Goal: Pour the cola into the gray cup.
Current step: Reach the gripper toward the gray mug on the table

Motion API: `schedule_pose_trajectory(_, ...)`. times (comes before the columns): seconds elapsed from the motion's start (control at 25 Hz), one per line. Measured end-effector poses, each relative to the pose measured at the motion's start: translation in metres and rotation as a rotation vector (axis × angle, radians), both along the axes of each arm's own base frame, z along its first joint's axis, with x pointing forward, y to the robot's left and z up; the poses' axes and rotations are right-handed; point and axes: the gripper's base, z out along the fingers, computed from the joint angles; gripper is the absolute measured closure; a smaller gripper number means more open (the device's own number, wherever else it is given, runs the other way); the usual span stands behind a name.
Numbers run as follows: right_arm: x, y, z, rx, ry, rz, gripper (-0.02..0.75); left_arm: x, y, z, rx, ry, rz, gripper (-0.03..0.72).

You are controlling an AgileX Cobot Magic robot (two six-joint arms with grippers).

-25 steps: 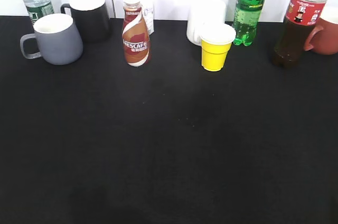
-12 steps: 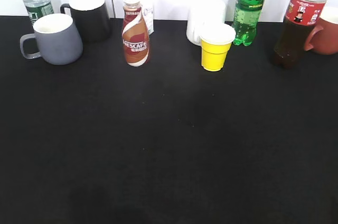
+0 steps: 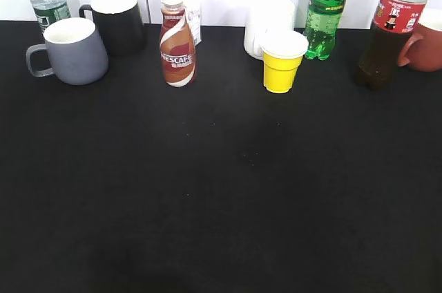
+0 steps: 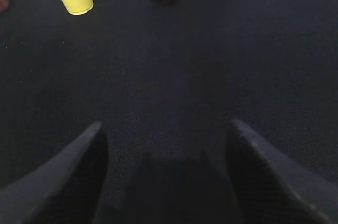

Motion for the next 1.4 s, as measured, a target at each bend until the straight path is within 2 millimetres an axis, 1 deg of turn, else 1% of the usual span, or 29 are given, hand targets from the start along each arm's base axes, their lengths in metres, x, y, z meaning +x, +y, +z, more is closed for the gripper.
schedule_pose_trajectory(0.04,0.000,0.000,0.000,0.000,0.000,0.000,0.206,0.024,-0.002,-0.007,-0.001,0.010,-0.009,0.450)
schedule_pose_trajectory(0.08,0.000,0.000,0.000,0.000,0.000,0.000,0.206,0.051,-0.005,-0.021,-0.003,0.036,-0.016,0.450)
schedule_pose_trajectory(0.12,0.000,0.000,0.000,0.000,0.000,0.000,0.206,0.072,-0.005,-0.034,-0.021,0.044,-0.015,0.450)
schedule_pose_trajectory(0.16,0.000,0.000,0.000,0.000,0.000,0.000,0.206,0.081,-0.006,-0.040,-0.027,0.042,-0.016,0.450)
schedule_pose_trajectory(0.2,0.000,0.000,0.000,-0.001,0.000,-0.001,0.206,0.103,-0.008,-0.062,-0.036,0.053,-0.019,0.450)
schedule_pose_trajectory(0.28,0.000,0.000,0.000,-0.002,0.000,-0.002,0.206,0.121,-0.009,-0.085,-0.039,0.060,-0.025,0.450)
schedule_pose_trajectory(0.32,0.000,0.000,0.000,-0.002,0.000,-0.002,0.206,0.124,-0.010,-0.093,-0.042,0.055,-0.027,0.450)
schedule_pose_trajectory(0.4,0.000,0.000,0.000,-0.002,0.000,-0.002,0.206,0.123,-0.009,-0.108,-0.061,0.006,-0.017,0.450)
schedule_pose_trajectory(0.52,0.000,0.000,0.000,-0.003,0.000,-0.002,0.206,0.128,-0.005,-0.129,-0.081,0.036,0.023,0.450)
schedule_pose_trajectory(0.64,0.000,0.000,0.000,-0.003,0.000,-0.002,0.206,0.135,-0.006,-0.161,-0.071,0.148,0.025,0.450)
schedule_pose_trajectory(0.72,0.000,0.000,0.000,-0.003,0.000,-0.002,0.206,0.137,-0.007,-0.176,-0.062,0.206,0.013,0.450)
schedule_pose_trajectory(0.84,0.000,0.001,0.000,0.016,-0.001,0.011,0.206,0.141,-0.008,-0.185,-0.055,0.235,0.001,0.444)
schedule_pose_trajectory(0.96,0.000,0.002,0.000,0.018,-0.001,0.012,0.206,0.160,-0.013,-0.188,-0.045,0.211,-0.034,0.437)
schedule_pose_trajectory(1.04,0.000,0.001,0.000,0.008,-0.001,0.005,0.206,0.165,-0.013,-0.198,-0.044,0.237,-0.032,0.412)
schedule_pose_trajectory(1.12,0.000,0.001,0.000,0.005,0.000,0.004,0.206,0.170,-0.013,-0.202,-0.044,0.245,-0.030,0.379)
schedule_pose_trajectory(1.2,0.000,0.001,0.000,0.005,0.000,0.004,0.206,0.171,-0.013,-0.202,-0.045,0.241,-0.030,0.382)
schedule_pose_trajectory(1.32,0.000,0.001,0.000,0.005,0.000,0.004,0.206,0.171,-0.013,-0.202,-0.045,0.241,-0.030,0.449)
schedule_pose_trajectory(1.4,0.000,0.001,0.000,0.005,0.000,0.004,0.206,0.171,-0.013,-0.202,-0.046,0.241,-0.027,0.438)
